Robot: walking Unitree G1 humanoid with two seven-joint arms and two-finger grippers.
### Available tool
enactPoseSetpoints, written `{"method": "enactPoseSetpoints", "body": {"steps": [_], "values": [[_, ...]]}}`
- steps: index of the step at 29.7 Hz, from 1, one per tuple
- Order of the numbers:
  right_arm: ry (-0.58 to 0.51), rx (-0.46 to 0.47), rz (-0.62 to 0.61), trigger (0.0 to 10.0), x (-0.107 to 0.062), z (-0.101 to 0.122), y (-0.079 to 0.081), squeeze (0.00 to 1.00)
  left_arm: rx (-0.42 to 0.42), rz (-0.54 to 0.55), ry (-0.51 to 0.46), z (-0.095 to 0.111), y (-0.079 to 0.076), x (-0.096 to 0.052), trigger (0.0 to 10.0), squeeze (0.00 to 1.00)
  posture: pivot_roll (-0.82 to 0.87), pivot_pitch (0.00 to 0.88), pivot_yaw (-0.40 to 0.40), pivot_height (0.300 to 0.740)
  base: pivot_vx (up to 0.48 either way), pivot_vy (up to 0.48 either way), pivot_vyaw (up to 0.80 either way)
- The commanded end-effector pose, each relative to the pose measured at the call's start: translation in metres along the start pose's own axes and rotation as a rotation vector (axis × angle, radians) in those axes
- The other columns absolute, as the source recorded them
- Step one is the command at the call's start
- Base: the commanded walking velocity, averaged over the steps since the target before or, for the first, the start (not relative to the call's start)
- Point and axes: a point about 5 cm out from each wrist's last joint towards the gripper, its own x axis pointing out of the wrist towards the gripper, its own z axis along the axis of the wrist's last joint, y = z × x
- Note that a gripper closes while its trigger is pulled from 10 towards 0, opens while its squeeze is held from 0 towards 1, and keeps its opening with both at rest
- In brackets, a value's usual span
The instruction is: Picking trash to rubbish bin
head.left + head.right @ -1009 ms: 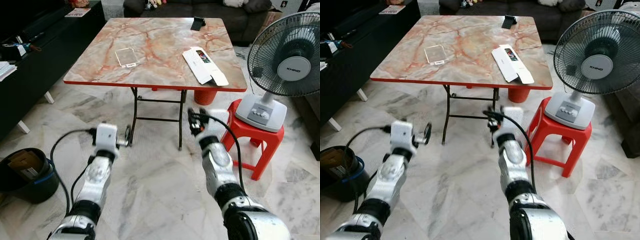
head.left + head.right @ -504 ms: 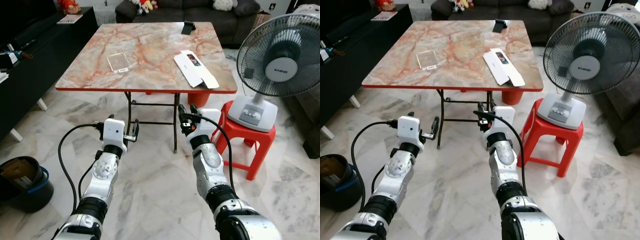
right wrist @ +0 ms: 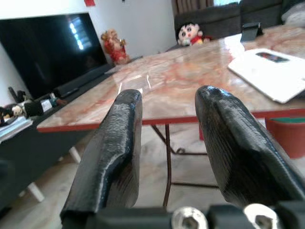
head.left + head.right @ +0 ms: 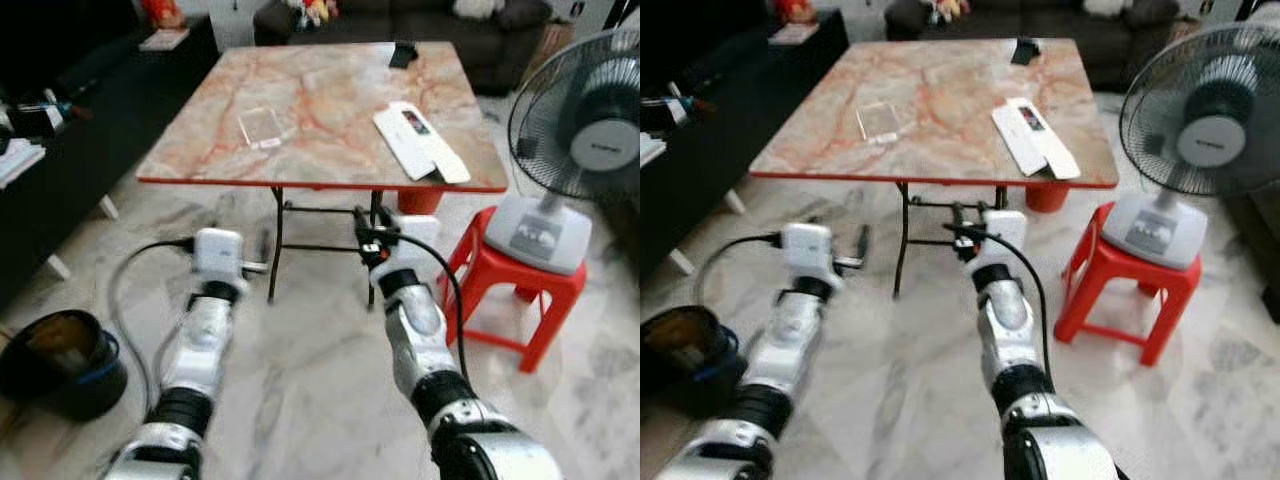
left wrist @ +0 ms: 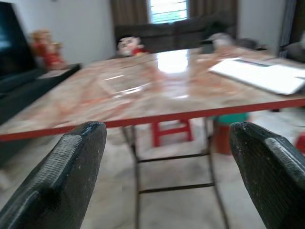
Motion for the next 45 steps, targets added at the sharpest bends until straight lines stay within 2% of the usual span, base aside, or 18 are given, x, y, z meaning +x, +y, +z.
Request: {"method": "enactPoseSetpoints", "body": {"steps": [1,9,13,21,28,37,40,41,45], "values": [[-0.013,0.017,0.026,10.0,0.004,0.003,0.01,0.0,0.021,0.032,-0.011,0.004,0.015,0.001,10.0,0.0,0.12,0.0,0.056,0.74,0.0,0.0,-0.8],[-0.042,0.009,0.046,10.0,0.006,0.008,0.016,0.0,0.019,0.033,-0.017,0.007,0.016,0.003,10.0,0.0,0.12,0.002,0.049,0.74,0.286,0.0,-0.16],[-0.055,0.002,0.057,10.0,0.008,0.011,0.018,0.0,0.015,0.037,-0.022,0.009,0.017,0.005,10.0,0.0,0.12,0.033,0.053,0.74,0.163,0.0,0.0],[-0.045,0.008,0.039,10.0,0.006,0.009,0.013,0.0,0.012,0.039,-0.029,0.012,0.017,0.007,10.0,0.0,0.12,0.066,0.058,0.74,0.287,0.0,0.0],[-0.06,0.001,0.05,10.0,0.004,0.01,0.014,0.0,-0.005,0.022,-0.025,0.011,0.009,0.006,10.0,0.0,0.12,0.078,0.06,0.74,0.233,0.0,-0.32],[-0.071,0.006,0.056,10.0,0.007,0.014,0.017,0.0,-0.014,0.025,-0.037,0.015,0.008,0.01,10.0,0.0,0.12,0.092,0.058,0.74,0.337,0.0,0.0],[-0.075,-0.022,0.076,10.0,0.006,0.014,0.018,0.0,-0.016,0.027,-0.038,0.016,0.007,0.01,10.0,0.0,0.12,0.098,0.056,0.74,0.342,0.0,0.0],[-0.08,-0.046,0.096,10.0,0.006,0.015,0.02,0.0,-0.02,0.031,-0.039,0.016,0.007,0.01,10.0,0.0,0.12,0.103,0.052,0.74,0.345,0.0,0.8],[-0.076,-0.041,0.095,10.0,0.006,0.015,0.021,0.0,-0.024,0.037,-0.039,0.016,0.008,0.01,10.0,0.0,0.12,0.106,0.051,0.74,0.339,0.0,0.8]]}}
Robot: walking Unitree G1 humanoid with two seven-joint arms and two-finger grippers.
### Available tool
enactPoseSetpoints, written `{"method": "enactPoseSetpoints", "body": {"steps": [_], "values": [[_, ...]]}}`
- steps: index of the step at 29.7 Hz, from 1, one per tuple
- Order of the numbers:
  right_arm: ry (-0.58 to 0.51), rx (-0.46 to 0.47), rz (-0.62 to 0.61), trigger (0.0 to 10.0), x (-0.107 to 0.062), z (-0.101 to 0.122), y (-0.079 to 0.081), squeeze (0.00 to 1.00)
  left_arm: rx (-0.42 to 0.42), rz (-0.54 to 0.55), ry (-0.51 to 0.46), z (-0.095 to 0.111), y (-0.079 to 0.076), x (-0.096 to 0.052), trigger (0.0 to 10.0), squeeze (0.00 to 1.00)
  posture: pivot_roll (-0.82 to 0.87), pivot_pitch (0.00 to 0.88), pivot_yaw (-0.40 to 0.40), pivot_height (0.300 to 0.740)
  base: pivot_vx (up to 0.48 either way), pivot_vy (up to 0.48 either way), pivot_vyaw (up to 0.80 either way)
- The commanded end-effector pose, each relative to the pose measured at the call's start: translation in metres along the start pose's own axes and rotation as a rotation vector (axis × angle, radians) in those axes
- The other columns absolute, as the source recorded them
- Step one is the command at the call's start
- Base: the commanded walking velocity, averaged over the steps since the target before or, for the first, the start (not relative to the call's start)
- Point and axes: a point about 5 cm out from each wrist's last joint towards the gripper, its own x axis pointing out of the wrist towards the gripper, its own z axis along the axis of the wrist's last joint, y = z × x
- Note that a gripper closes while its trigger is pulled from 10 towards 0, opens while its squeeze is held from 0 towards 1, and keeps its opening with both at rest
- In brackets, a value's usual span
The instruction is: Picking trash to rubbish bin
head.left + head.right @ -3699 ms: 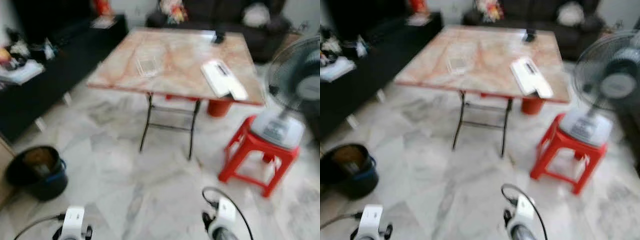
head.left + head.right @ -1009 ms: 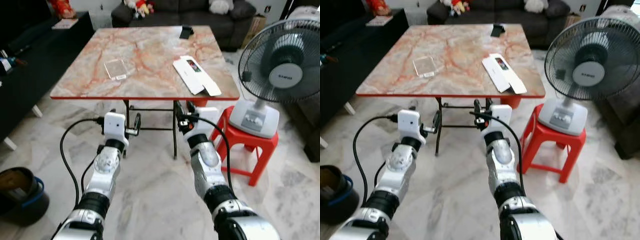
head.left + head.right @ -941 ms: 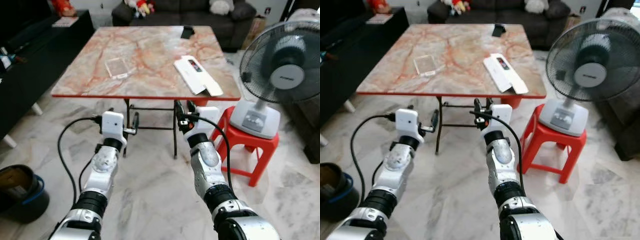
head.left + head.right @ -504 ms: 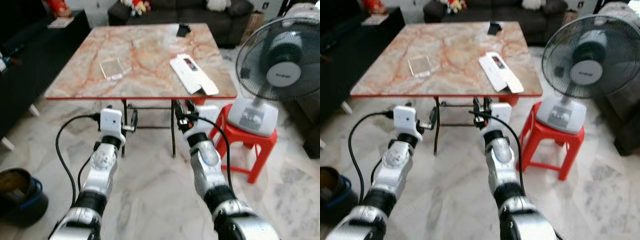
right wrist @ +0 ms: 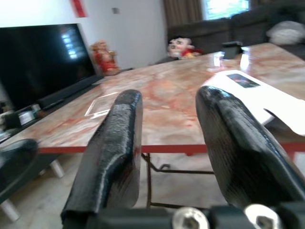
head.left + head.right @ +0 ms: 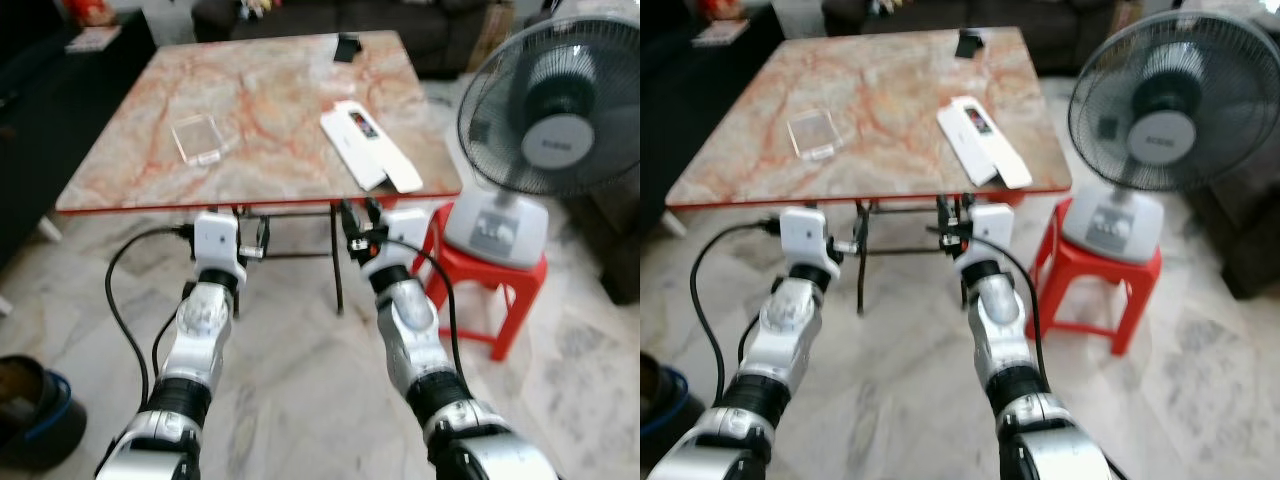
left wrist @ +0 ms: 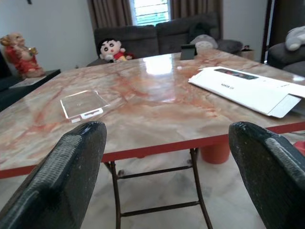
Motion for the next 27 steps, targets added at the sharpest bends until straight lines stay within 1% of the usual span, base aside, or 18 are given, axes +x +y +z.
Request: {"method": "enactPoseSetpoints", "body": {"steps": [1,7,8,9,14,22,27], "values": [[-0.02,0.022,-0.001,10.0,0.0024,0.0032,0.0047,0.0,-0.016,0.0,-0.004,0.0016,-0.0032,0.0006,10.0,0.0,0.12,0.111,0.045,0.74,0.341,0.0,0.0],[-0.016,0.034,0.003,10.0,0.0026,0.0037,0.0032,0.0,-0.024,0.005,-0.006,0.002,-0.0043,0.0009,10.0,0.0,0.11,0.118,0.032,0.74,0.342,0.0,0.0],[-0.018,0.036,-0.004,10.0,0.0024,0.0039,0.0023,0.74,-0.025,0.006,-0.006,0.0019,-0.0045,0.0006,10.0,0.0,0.11,0.118,0.031,0.74,0.345,0.0,0.0],[-0.02,0.035,-0.01,10.0,0.0022,0.004,0.0014,1.0,-0.026,0.007,-0.006,0.0017,-0.0048,0.0004,10.0,0.0,0.11,0.117,0.028,0.74,0.345,0.0,0.0],[-0.015,0.025,-0.029,10.0,0.0024,0.0041,-0.0012,1.0,-0.03,0.011,-0.004,0.001,-0.0046,-0.0008,10.0,0.0,0.11,0.116,0.025,0.74,0.34,0.0,0.0],[-0.015,0.028,-0.024,10.0,0.0031,0.0045,0.0003,1.0,-0.029,0.016,-0.002,0.0008,-0.0016,-0.0007,10.0,0.0,0.11,0.112,0.025,0.74,0.341,0.0,0.0],[-0.012,0.029,-0.022,10.0,0.0025,0.0034,0.0013,1.0,-0.032,0.012,-0.001,0.0003,-0.0026,-0.0009,10.0,0.0,0.11,0.097,0.027,0.74,0.341,0.0,0.0]]}}
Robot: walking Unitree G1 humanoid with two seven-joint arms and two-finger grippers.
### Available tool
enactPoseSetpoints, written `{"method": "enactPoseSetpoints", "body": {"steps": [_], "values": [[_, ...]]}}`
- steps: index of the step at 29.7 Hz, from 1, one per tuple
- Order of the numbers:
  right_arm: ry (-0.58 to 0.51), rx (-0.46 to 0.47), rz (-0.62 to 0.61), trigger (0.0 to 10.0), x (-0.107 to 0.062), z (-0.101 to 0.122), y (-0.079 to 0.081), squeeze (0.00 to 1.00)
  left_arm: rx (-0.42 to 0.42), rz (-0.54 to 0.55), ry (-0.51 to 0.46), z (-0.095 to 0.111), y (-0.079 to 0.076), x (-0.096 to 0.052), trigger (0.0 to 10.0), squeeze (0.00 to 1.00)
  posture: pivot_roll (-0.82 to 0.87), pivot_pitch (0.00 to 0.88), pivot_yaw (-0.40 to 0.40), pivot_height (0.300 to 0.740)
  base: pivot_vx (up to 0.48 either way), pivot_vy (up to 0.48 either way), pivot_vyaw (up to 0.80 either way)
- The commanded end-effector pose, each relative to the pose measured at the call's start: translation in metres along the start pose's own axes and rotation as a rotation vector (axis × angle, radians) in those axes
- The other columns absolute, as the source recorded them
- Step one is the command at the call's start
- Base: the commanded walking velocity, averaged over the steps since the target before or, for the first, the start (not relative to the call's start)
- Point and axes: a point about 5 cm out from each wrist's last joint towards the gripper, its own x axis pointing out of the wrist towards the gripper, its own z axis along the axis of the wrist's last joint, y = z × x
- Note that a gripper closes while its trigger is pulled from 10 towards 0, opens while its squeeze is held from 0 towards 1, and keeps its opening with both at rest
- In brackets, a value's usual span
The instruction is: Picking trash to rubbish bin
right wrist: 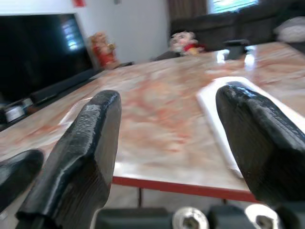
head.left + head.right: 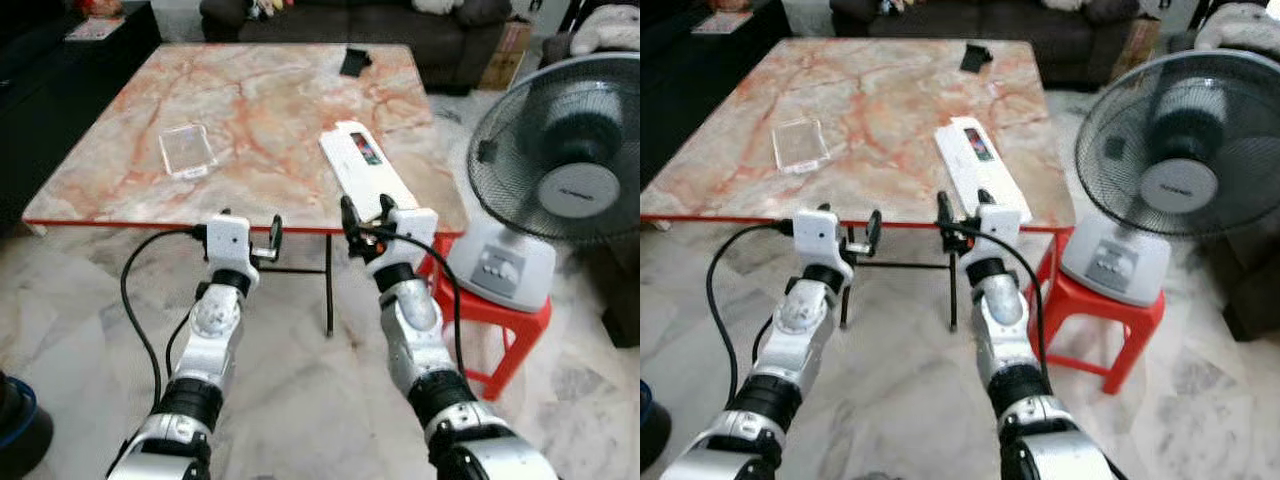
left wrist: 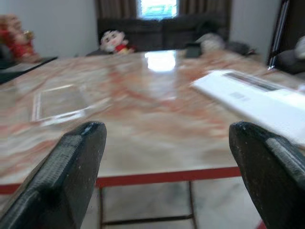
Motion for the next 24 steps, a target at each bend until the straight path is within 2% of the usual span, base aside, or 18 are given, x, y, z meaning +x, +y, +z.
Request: {"method": "enactPoseSetpoints", "body": {"steps": [1,24], "values": [[-0.007,0.018,-0.01,10.0,0.0019,0.0017,0.0016,1.0,-0.017,-0.005,-0.012,0.0028,-0.0035,0.0013,10.0,0.0,0.11,0.093,0.028,0.74,0.345,0.0,0.0],[-0.001,0.02,-0.007,10.0,0.0019,-0.0001,0.0053,1.0,-0.017,-0.035,-0.012,0.0042,-0.0072,0.0036,10.0,0.0,0.11,0.083,0.038,0.74,0.341,0.0,0.0]]}}
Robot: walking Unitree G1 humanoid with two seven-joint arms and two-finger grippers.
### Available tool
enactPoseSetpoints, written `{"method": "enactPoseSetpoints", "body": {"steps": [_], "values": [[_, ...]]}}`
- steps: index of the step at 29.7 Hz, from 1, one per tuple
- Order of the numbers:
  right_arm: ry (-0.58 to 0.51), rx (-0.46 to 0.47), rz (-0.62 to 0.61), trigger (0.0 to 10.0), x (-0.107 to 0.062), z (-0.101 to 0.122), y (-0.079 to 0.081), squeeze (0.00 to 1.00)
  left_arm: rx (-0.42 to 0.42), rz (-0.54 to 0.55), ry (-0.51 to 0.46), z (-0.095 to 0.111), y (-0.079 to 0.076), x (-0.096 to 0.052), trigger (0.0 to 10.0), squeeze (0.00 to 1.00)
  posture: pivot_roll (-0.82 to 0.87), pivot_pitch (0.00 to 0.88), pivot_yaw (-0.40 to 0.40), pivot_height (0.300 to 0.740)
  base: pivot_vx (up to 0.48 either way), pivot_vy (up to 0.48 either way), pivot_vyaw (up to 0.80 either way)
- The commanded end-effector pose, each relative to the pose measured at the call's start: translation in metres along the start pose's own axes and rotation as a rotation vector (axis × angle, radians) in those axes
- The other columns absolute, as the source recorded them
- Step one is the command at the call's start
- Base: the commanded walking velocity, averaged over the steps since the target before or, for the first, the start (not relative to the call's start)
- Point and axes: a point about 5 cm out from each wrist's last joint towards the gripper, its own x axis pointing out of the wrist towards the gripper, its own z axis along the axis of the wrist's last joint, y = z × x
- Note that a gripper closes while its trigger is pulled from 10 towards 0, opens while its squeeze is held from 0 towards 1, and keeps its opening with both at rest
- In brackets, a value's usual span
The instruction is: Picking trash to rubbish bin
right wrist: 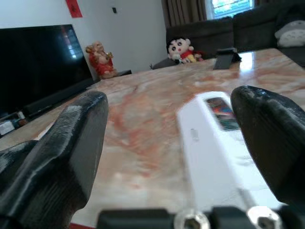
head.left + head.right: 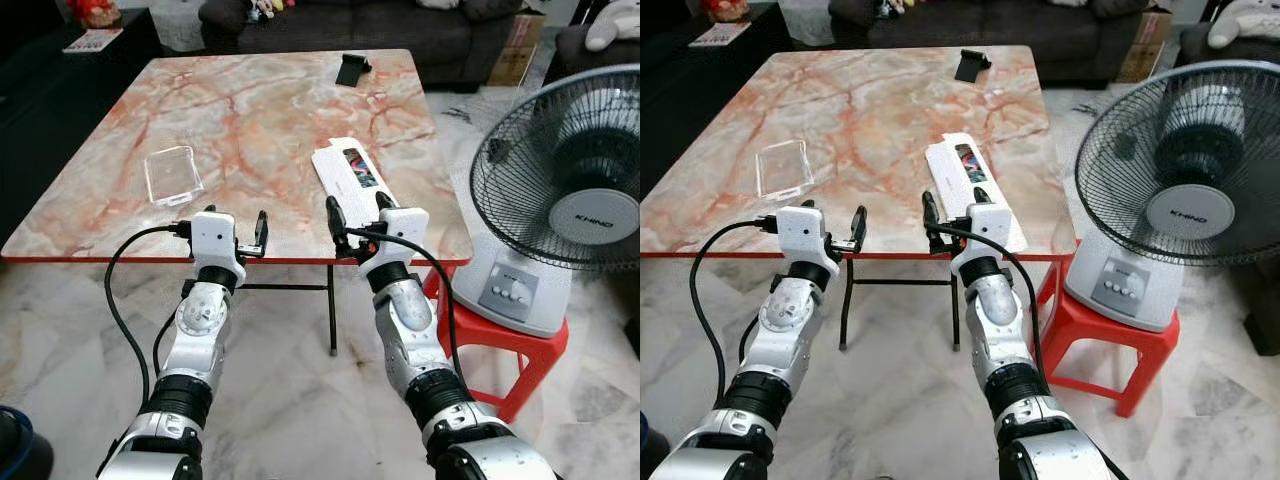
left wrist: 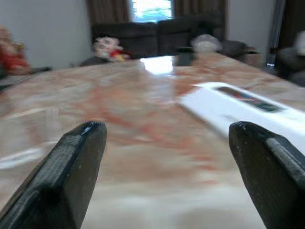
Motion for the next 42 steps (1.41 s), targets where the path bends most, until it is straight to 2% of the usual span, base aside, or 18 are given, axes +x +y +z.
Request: {"method": "enactPoseSetpoints", "body": {"steps": [1,8,9,10,11,12,16,17,25,26,27,28,34,36,40,42], "values": [[-0.003,0.021,0.009,10.0,0.003,0.001,0.007,1.0,-0.005,-0.011,-0.005,0.002,-0.001,0.001,10.0,0.0,0.11,0.087,0.039,0.74,0.341,0.0,0.0],[0.001,0.019,0.013,10.0,0.001,0.0,0.006,0.99,-0.005,-0.01,-0.001,0.001,0.0,0.001,10.0,0.0,0.11,0.104,0.04,0.74,0.341,0.0,0.0],[0.005,0.016,0.012,10.0,0.001,-0.001,0.006,0.8,-0.005,-0.009,0.001,0.001,0.0,0.0,10.0,0.0,0.11,0.104,0.04,0.74,0.337,0.0,0.0],[0.009,0.013,0.012,10.0,0.0,-0.002,0.006,0.11,-0.005,-0.008,0.002,0.0,0.0,0.0,10.0,0.0,0.11,0.104,0.04,0.74,0.337,0.0,0.0],[0.009,0.013,0.012,10.0,0.0,-0.002,0.006,0.11,-0.005,-0.008,0.002,0.0,0.0,0.0,10.0,0.0,0.11,0.104,0.04,0.74,0.337,0.0,0.0],[0.014,0.008,0.014,10.0,0.0,-0.002,0.006,0.0,-0.005,-0.006,0.004,0.0,0.001,0.0,10.0,0.0,0.11,0.11,0.039,0.74,0.345,0.0,0.0],[0.022,0.007,0.02,10.0,0.0,-0.003,0.007,0.0,-0.005,-0.005,0.005,0.0,0.001,0.0,10.0,0.0,0.12,0.113,0.037,0.74,0.339,0.0,0.0],[0.022,0.01,0.021,10.0,0.0,-0.003,0.008,1.0,-0.005,-0.004,0.004,0.0,0.001,0.0,10.0,0.0,0.12,0.113,0.037,0.74,0.341,0.0,0.0],[0.018,-0.002,0.031,10.0,0.001,-0.002,0.008,1.0,-0.005,-0.002,0.0,0.001,0.001,0.001,10.0,0.0,0.12,0.116,0.035,0.74,0.332,0.0,0.0],[0.02,-0.016,0.032,10.0,0.001,-0.002,0.008,0.29,-0.007,-0.007,-0.005,0.002,0.001,0.001,10.0,0.0,0.12,0.117,0.034,0.74,0.0,0.0,0.0],[0.02,-0.016,0.032,10.0,0.001,-0.002,0.008,0.29,-0.007,-0.007,-0.005,0.002,0.001,0.001,10.0,0.0,0.12,0.117,0.034,0.74,0.0,0.0,0.0],[0.024,-0.038,0.037,10.0,0.0,-0.003,0.008,0.0,-0.014,-0.019,-0.012,0.003,-0.001,0.001,10.0,0.0,0.12,0.117,0.034,0.74,0.0,0.0,0.0],[0.027,-0.124,0.045,10.0,-0.007,-0.006,0.004,0.0,-0.022,-0.034,-0.005,0.001,-0.004,-0.001,10.0,0.0,0.11,0.117,0.031,0.74,0.0,0.0,0.0],[0.019,-0.194,0.055,10.0,-0.013,-0.006,0.001,0.0,-0.024,-0.035,0.0,0.0,-0.004,-0.001,10.0,0.0,0.11,0.119,0.029,0.74,0.0,0.0,0.0],[0.02,-0.255,0.077,10.0,-0.019,-0.007,0.001,0.0,-0.025,-0.037,0.004,-0.001,-0.005,-0.001,10.0,0.0,0.1,0.12,0.028,0.74,0.0,0.0,0.0],[0.024,-0.316,0.1,10.0,-0.025,-0.01,0.002,0.0,-0.027,-0.039,0.008,-0.002,-0.005,-0.001,10.0,0.0,0.1,0.121,0.028,0.74,0.0,0.0,0.0]]}}
